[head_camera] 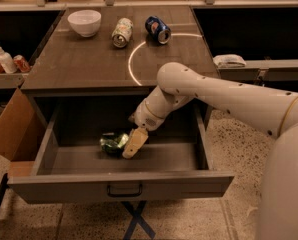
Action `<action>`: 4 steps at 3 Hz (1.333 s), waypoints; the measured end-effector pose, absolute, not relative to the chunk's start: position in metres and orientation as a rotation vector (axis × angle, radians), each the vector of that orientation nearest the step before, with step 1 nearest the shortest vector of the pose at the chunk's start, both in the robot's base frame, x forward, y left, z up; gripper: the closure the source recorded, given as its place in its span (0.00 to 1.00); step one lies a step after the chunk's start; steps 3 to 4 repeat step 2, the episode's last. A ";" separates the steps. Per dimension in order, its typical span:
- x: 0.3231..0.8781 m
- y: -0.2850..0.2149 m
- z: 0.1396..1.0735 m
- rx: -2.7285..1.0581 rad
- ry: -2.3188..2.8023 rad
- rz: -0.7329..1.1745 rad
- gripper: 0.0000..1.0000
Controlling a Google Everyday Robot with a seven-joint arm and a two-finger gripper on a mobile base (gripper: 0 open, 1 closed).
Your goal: Place green can into top drawer
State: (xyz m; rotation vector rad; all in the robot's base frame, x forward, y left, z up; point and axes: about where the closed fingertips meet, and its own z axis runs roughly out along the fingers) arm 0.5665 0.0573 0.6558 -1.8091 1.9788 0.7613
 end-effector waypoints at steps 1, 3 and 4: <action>0.563 0.038 0.658 -1.779 1.995 0.744 0.00; 0.553 0.008 0.664 -1.714 2.033 0.713 0.00; 0.553 0.008 0.664 -1.714 2.033 0.713 0.00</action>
Offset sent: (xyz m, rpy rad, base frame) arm -0.0290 -0.1026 0.0181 -0.0097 -0.0371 -0.1869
